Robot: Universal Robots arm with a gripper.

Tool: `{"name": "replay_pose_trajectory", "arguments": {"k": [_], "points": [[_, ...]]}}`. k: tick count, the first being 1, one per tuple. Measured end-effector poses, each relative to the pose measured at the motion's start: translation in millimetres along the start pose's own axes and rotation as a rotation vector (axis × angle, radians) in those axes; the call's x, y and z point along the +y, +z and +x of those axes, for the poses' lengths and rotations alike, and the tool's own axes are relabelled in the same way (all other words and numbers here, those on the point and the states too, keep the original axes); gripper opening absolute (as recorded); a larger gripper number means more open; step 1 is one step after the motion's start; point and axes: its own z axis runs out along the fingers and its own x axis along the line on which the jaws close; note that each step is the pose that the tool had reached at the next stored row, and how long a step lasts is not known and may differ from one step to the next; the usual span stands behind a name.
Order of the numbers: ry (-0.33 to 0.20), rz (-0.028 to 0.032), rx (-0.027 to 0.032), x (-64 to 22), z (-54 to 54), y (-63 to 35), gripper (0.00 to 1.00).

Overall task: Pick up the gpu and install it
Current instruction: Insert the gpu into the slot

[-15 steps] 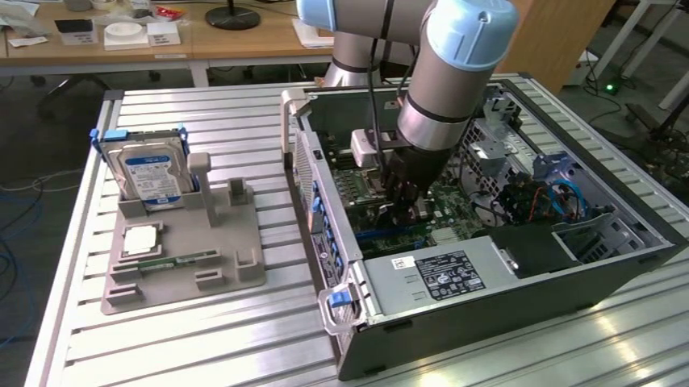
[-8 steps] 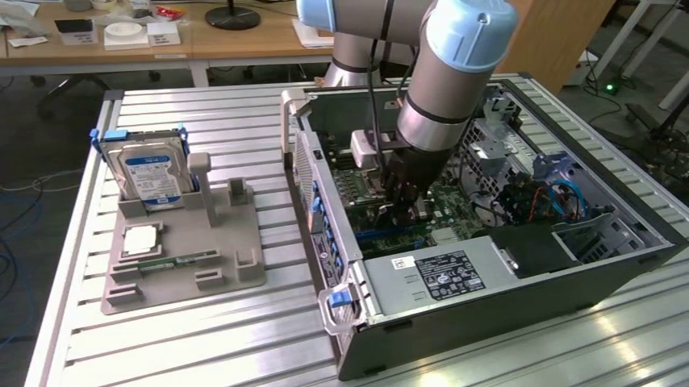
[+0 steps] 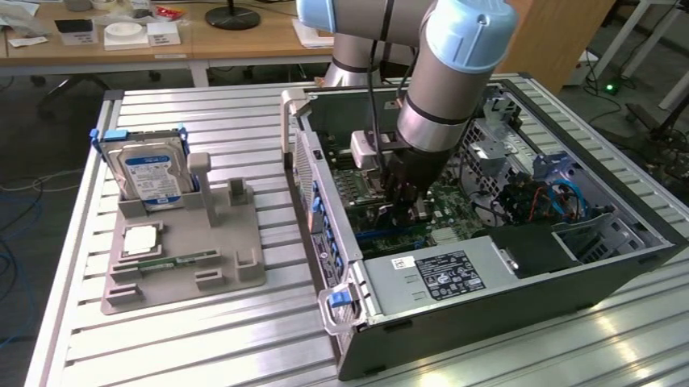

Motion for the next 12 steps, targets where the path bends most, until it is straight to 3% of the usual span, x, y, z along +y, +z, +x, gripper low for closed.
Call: {"name": "replay_pose_trajectory", "arguments": {"k": [12], "points": [[0.0,-0.0001,0.0003,0.0,-1.0,0.1,0.29]]}}
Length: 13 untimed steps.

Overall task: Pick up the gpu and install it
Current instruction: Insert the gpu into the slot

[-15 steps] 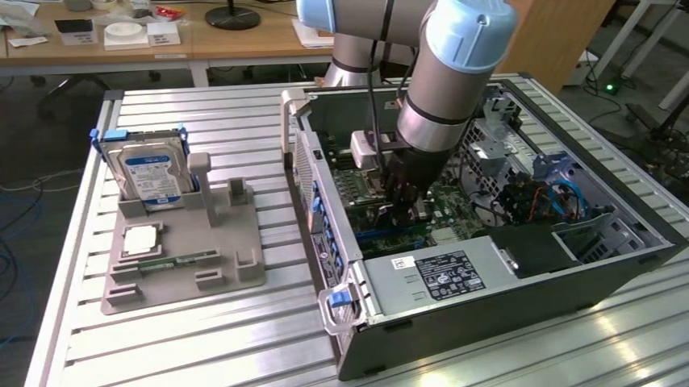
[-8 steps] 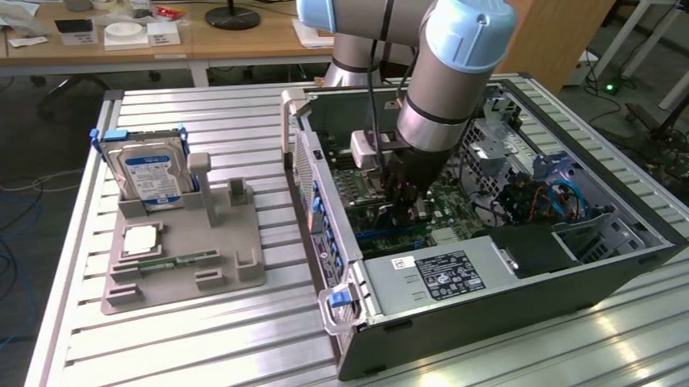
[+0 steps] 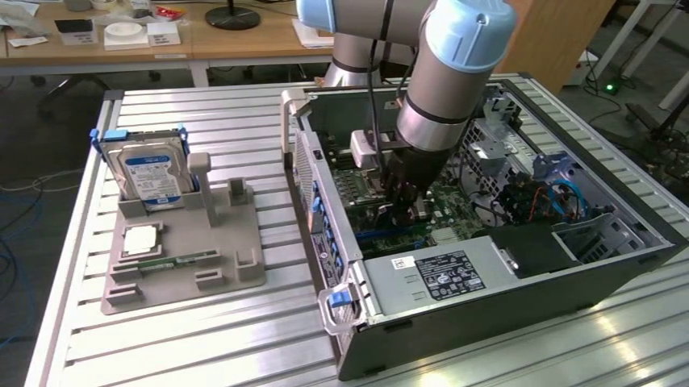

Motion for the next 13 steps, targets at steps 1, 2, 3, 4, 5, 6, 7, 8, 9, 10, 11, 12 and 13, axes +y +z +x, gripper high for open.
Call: {"name": "replay_pose_trajectory", "arguments": {"k": [1,2,3,4,5,6,7,8,9,10,11,12,13], "points": [[0.0,0.0,-0.0001,0.0,0.0,0.2,0.29],[0.0,0.0,-0.0001,0.0,0.0,0.5,0.29],[0.0,0.0001,-0.0002,0.0,0.0,0.8,0.29],[0.0,0.0001,-0.0002,-0.1,0.0,1.0,0.29],[0.0,0.0001,-0.0002,-0.1,0.1,1.3,0.29],[0.0,0.0001,-0.0002,-0.1,0.1,1.5,0.29],[0.0,0.0001,-0.0002,-0.1,0.1,1.8,0.29],[0.0,0.0001,-0.0002,-0.1,0.1,2.0,0.29],[0.0,0.0001,-0.0001,-0.1,0.1,2.2,0.29],[0.0,0.0001,-0.0002,-0.1,0.1,2.5,0.29],[0.0,0.0,-0.0002,-0.1,0.1,2.7,0.29],[0.0,0.0001,-0.0002,-0.1,0.1,2.9,0.29],[0.0,0.0001,-0.0001,-0.1,0.2,3.1,0.29]]}}
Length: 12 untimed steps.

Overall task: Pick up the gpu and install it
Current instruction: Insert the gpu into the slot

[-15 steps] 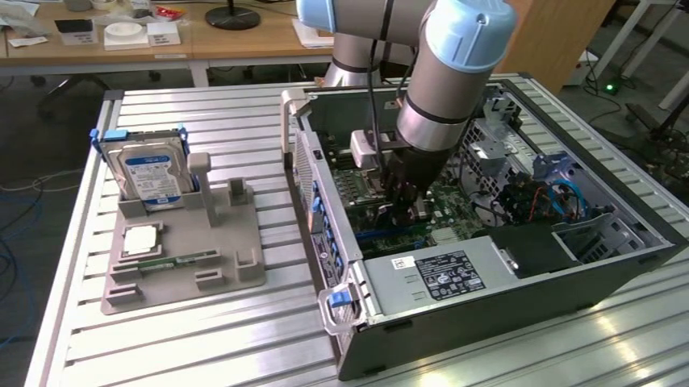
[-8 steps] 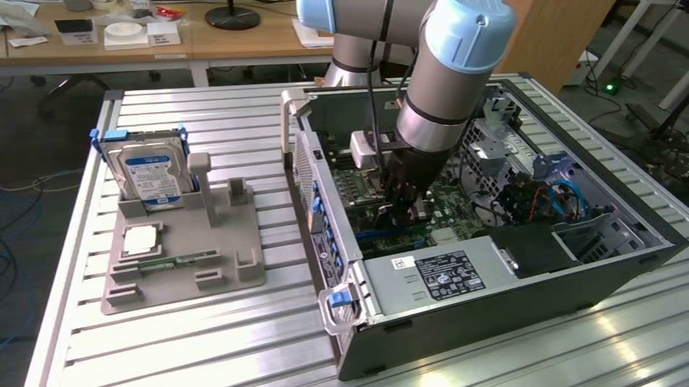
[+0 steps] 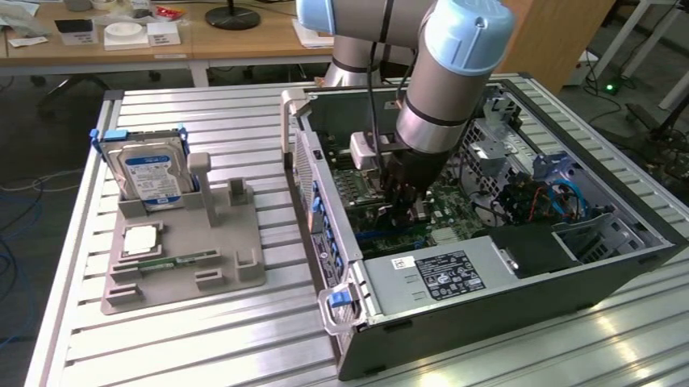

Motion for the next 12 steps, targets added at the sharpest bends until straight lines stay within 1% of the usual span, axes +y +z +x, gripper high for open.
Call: {"name": "replay_pose_trajectory", "arguments": {"k": [12], "points": [[0.0,0.0,0.0,0.6,0.1,1.3,0.29]]}}
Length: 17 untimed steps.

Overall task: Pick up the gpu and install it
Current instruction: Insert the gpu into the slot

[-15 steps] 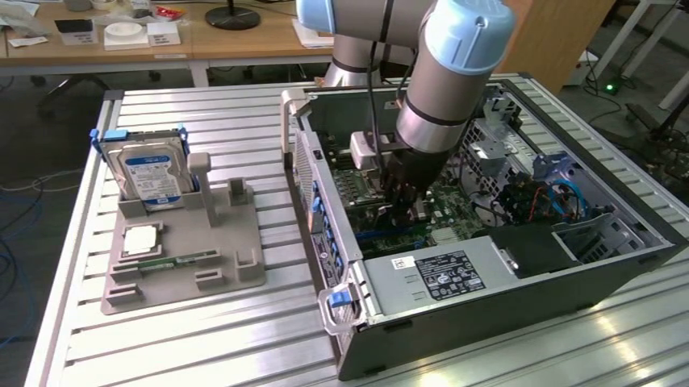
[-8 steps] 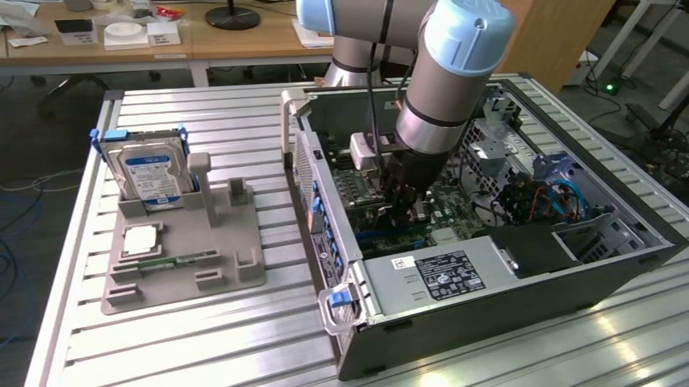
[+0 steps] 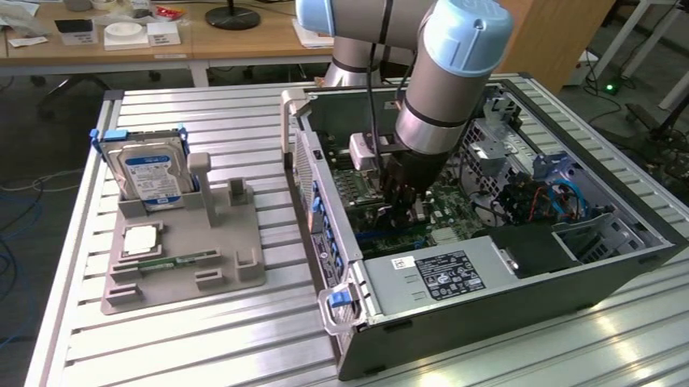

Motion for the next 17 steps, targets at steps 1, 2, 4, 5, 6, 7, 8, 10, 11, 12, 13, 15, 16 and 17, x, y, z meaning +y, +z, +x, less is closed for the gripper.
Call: {"name": "replay_pose_trajectory", "arguments": {"k": [1,2,4,5,6,7,8,10,11,12,13,15,16,17], "points": [[0.0,0.0,0.0001,0.0,0.0,0.0,0.29],[0.0,0.0,0.0001,0.0,0.0,0.0,0.29],[0.0,0.0,-0.0001,-0.1,0.0,0.4,0.29],[0.0,-0.0002,-0.0002,0.0,0.0,0.7,0.29],[0.0,-0.0006,0.0,0.0,0.0,0.9,0.29],[0.0,-0.001,0.0001,0.0,0.1,1.3,0.29],[0.0,-0.0012,0.0001,-0.1,0.1,1.7,0.29],[0.0,-0.0019,0.0002,-0.1,0.1,2.5,0.29],[0.0,-0.0024,0.0002,-0.2,0.1,3.0,0.29],[0.0,-0.0029,0.0003,-0.2,0.2,3.6,0.29],[0.0,-0.0033,0.0005,-0.2,0.2,4.2,0.29],[0.0,-0.0039,0.0007,-0.2,0.3,5.6,0.29],[0.0,-0.0038,0.0004,-0.3,0.2,6.4,0.29],[0.0,-0.004,0.0004,-0.4,0.1,6.9,0.29]]}}
